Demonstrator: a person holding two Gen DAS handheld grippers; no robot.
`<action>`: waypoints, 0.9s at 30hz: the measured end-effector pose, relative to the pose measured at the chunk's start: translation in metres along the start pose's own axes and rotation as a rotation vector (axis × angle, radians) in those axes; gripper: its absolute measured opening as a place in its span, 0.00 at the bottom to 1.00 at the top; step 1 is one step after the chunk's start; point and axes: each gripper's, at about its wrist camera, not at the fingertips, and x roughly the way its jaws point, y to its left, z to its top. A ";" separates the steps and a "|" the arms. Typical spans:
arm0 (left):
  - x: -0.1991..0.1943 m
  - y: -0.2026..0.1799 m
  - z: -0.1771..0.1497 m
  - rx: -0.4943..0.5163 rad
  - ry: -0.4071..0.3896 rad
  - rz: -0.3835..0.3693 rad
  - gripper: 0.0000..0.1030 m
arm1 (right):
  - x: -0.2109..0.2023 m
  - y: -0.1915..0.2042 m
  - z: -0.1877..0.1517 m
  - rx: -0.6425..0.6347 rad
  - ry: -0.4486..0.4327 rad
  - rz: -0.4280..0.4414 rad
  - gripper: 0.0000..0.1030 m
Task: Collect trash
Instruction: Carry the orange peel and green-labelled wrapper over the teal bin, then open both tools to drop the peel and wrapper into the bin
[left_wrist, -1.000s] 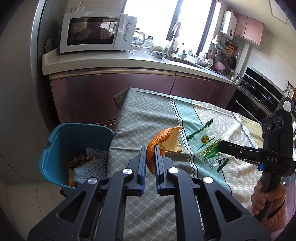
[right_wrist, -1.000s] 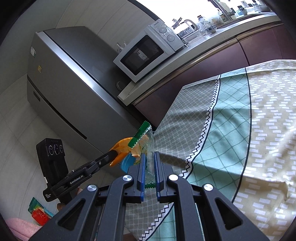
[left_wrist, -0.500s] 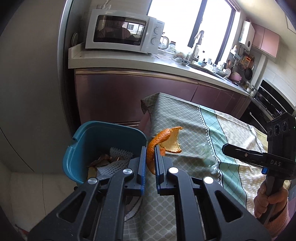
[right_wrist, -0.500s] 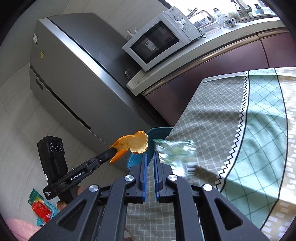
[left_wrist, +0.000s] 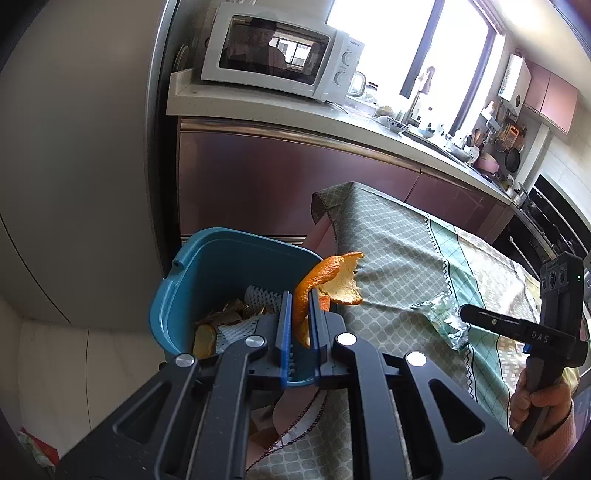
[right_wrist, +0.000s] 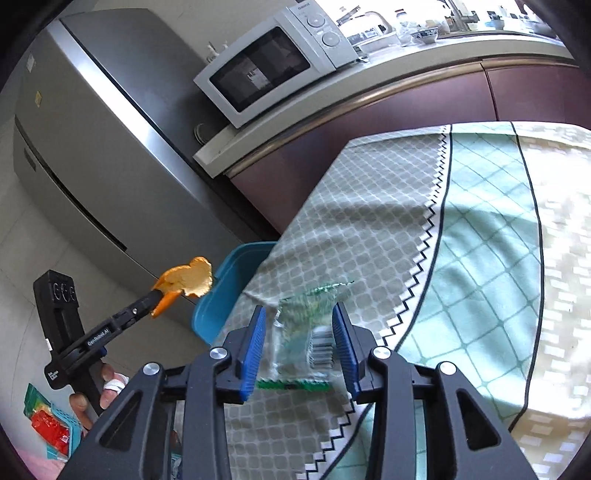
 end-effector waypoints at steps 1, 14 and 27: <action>0.001 0.002 0.000 -0.004 0.004 0.001 0.09 | 0.003 -0.002 -0.003 0.001 0.012 -0.012 0.35; 0.026 0.030 -0.009 -0.049 0.054 0.036 0.09 | 0.015 0.017 0.004 -0.067 0.020 0.057 0.08; 0.060 0.048 -0.013 -0.067 0.102 0.085 0.09 | 0.075 0.080 0.035 -0.170 0.072 0.145 0.08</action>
